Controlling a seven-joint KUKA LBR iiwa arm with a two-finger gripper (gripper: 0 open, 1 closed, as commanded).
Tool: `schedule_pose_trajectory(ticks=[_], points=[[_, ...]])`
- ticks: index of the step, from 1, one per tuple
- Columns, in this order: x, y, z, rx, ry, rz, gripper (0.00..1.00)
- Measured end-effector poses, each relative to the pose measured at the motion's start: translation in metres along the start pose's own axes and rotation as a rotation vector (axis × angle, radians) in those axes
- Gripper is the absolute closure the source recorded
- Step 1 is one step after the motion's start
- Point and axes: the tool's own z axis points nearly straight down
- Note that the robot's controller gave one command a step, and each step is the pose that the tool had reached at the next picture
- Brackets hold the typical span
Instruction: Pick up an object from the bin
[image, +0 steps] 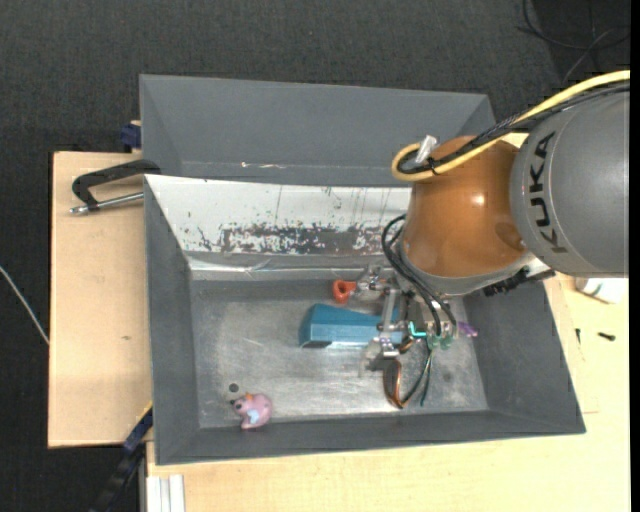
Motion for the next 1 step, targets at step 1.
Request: schedule_pose_trajectory(ticks=[1], points=[[-0.0018, -0.0002, -0.0036, 0.0, -0.008, 0.001, 0.0]])
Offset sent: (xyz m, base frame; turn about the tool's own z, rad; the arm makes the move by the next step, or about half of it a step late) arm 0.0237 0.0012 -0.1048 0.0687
